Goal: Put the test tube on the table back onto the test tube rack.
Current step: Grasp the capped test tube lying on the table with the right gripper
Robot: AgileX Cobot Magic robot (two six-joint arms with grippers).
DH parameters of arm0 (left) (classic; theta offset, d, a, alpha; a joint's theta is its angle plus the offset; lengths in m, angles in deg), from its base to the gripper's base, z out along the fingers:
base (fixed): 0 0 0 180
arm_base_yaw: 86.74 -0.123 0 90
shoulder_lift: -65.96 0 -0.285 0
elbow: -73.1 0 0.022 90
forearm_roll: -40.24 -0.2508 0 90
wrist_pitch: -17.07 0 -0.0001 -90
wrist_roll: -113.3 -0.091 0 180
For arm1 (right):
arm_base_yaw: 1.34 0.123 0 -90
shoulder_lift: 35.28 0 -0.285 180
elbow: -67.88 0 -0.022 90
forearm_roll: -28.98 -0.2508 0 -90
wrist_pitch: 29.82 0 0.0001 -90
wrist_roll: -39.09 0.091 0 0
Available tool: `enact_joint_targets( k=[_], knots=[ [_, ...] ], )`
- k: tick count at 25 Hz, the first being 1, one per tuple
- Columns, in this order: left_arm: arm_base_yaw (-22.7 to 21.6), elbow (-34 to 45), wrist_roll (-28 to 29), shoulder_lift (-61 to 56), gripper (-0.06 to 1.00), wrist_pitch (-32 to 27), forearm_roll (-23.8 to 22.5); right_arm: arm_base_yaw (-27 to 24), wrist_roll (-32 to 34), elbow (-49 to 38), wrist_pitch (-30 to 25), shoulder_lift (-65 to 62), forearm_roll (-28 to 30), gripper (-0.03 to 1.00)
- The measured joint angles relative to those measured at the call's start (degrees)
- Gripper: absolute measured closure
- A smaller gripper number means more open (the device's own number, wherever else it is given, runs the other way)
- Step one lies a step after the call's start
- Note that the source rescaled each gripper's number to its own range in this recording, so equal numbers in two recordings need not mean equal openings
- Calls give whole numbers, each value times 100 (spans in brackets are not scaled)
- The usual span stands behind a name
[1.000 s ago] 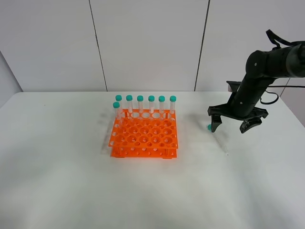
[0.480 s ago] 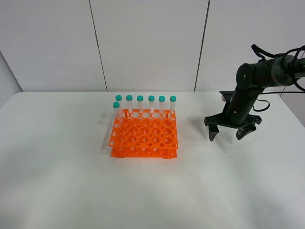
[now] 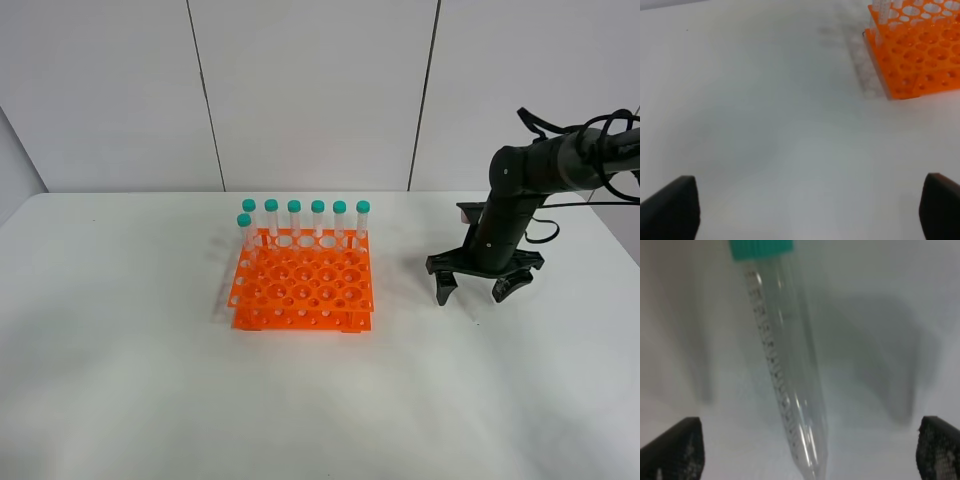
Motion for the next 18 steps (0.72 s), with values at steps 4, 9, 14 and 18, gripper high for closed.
enact_joint_targets(
  k=[4, 9, 14, 18],
  knots=[
    [0, 0, 0, 0, 0, 0, 0, 0, 0, 5, 17, 31, -5, 8],
    [0, 0, 0, 0, 0, 0, 0, 0, 0, 5, 17, 31, -5, 9],
    [0, 0, 0, 0, 0, 0, 0, 0, 0, 5, 6, 31, -5, 13],
    [0, 0, 0, 0, 0, 0, 0, 0, 0, 5, -7, 31, -16, 14]
  ],
)
